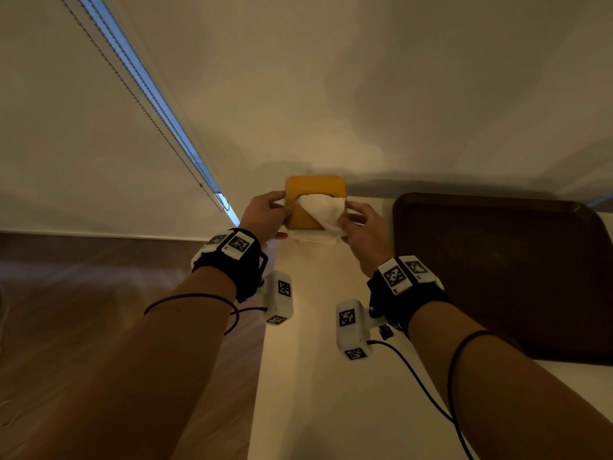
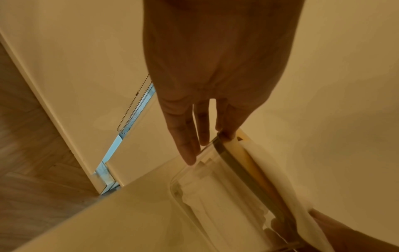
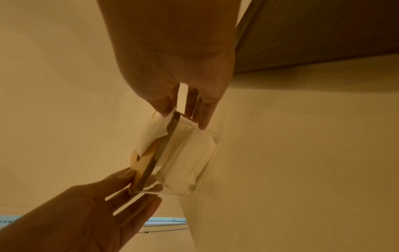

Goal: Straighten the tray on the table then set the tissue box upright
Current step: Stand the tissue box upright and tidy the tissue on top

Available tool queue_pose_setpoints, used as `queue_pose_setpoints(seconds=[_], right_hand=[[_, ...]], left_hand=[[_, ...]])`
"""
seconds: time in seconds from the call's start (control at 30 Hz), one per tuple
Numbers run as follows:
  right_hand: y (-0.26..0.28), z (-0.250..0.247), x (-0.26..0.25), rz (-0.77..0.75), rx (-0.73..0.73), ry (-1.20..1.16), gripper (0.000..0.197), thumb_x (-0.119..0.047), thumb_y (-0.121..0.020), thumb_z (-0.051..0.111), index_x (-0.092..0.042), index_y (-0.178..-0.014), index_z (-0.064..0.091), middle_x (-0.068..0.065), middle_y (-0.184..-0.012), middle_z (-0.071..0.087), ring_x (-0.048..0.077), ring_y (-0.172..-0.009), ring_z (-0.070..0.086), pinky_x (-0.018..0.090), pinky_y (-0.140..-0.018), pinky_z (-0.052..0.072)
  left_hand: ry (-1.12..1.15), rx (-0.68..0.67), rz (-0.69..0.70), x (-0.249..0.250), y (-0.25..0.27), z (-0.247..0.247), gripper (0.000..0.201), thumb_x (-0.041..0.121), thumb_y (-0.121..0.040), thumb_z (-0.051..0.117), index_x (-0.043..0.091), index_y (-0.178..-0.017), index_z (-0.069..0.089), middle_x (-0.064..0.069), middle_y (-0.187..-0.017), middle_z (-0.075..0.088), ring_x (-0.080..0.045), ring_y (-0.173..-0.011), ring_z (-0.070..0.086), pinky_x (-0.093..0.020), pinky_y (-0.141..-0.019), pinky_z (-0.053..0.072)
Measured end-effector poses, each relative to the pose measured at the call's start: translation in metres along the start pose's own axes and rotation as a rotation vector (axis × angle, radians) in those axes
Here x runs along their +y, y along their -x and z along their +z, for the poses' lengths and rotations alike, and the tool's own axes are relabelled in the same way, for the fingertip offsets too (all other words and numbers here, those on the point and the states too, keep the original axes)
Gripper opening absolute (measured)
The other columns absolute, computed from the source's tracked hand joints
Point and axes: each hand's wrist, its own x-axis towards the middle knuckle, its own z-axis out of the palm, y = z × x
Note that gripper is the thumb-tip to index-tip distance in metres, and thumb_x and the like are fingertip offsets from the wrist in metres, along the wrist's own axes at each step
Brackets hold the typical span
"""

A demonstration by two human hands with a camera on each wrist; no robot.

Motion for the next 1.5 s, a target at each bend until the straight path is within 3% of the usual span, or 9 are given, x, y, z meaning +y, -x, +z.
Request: queue_pose_setpoints(seconds=[0.67,0.83,0.97,1.07,1.2,1.33,1.43,1.5], right_hand=[[-0.003,-0.001,0.006,-0.028,-0.004,0.021,0.037,-0.016,-0.089,0.062,-0.019,-0.125,0.059,0.009,-0.126,0.062,0.027,-0.113,0.06,0.05,-0.096,0.052],[-0.002,-0.001,0.005,-0.017,-0.017,0.025,0.04,-0.021,-0.088,0.063,-0.019,-0.128,0.057,0.009,-0.125,0.062,0.027,-0.113,0.06,0.05,-0.097,0.051],[0.003,-0.014,0.003,-0.002,-0.024,0.024,0.046,-0.03,-0.09,0.06,-0.021,-0.135,0.051,-0.002,-0.118,0.055,0.02,-0.115,0.054,0.044,-0.102,0.047],[0.011,-0.03,0.013,-0.013,-0.008,0.045,0.041,-0.03,-0.092,0.058,-0.022,-0.132,0.054,-0.008,-0.111,0.056,0.015,-0.113,0.053,0.042,-0.101,0.048],[0.022,-0.039,0.026,-0.022,-0.049,0.11,0.038,-0.03,-0.093,0.056,-0.022,-0.13,0.056,-0.004,-0.119,0.055,0.017,-0.116,0.055,0.044,-0.101,0.049],[0.02,-0.029,0.016,-0.056,-0.076,0.115,0.039,-0.03,-0.094,0.053,-0.02,-0.132,0.054,-0.006,-0.116,0.054,0.017,-0.115,0.055,0.045,-0.102,0.048],[0.01,-0.018,0.007,-0.05,-0.078,0.143,0.038,-0.036,-0.091,0.053,-0.026,-0.127,0.057,-0.004,-0.117,0.061,0.021,-0.114,0.058,0.05,-0.1,0.049],[0.004,-0.014,0.007,-0.054,-0.075,0.148,0.035,-0.03,-0.091,0.055,-0.025,-0.125,0.059,0.0,-0.116,0.063,0.022,-0.11,0.06,0.05,-0.098,0.05]], left_hand=[[-0.012,-0.001,0.008,-0.001,-0.002,0.002,0.048,0.014,-0.09,0.053,0.02,-0.138,0.05,-0.001,-0.084,0.062,-0.026,-0.095,0.063,-0.043,-0.078,0.058],[-0.024,-0.001,0.018,-0.003,-0.003,0.0,0.05,0.016,-0.09,0.053,0.021,-0.139,0.048,-0.008,-0.098,0.064,-0.027,-0.1,0.063,-0.042,-0.08,0.058],[0.048,0.097,0.021,-0.014,-0.004,-0.012,0.05,0.02,-0.092,0.055,0.017,-0.141,0.045,-0.009,-0.109,0.057,-0.025,-0.1,0.059,-0.045,-0.086,0.054],[0.078,0.149,0.01,-0.034,0.003,-0.023,0.047,0.02,-0.091,0.056,0.013,-0.137,0.051,-0.009,-0.105,0.057,-0.024,-0.097,0.06,-0.038,-0.075,0.054],[0.069,0.134,0.033,-0.05,0.016,-0.023,0.042,0.018,-0.091,0.056,0.011,-0.132,0.056,-0.003,-0.091,0.061,-0.025,-0.096,0.062,-0.029,-0.068,0.05],[0.023,0.107,0.097,-0.037,0.02,-0.011,0.042,0.025,-0.09,0.055,0.017,-0.131,0.056,-0.008,-0.106,0.065,-0.028,-0.106,0.065,-0.045,-0.086,0.055],[0.008,0.082,0.067,-0.02,0.018,-0.003,0.046,0.027,-0.09,0.055,0.018,-0.135,0.053,-0.01,-0.11,0.067,-0.027,-0.106,0.065,-0.044,-0.086,0.056],[-0.017,0.053,0.057,-0.015,0.014,0.0,0.047,0.024,-0.088,0.056,0.02,-0.135,0.053,-0.013,-0.112,0.069,-0.027,-0.107,0.065,-0.046,-0.087,0.057]])
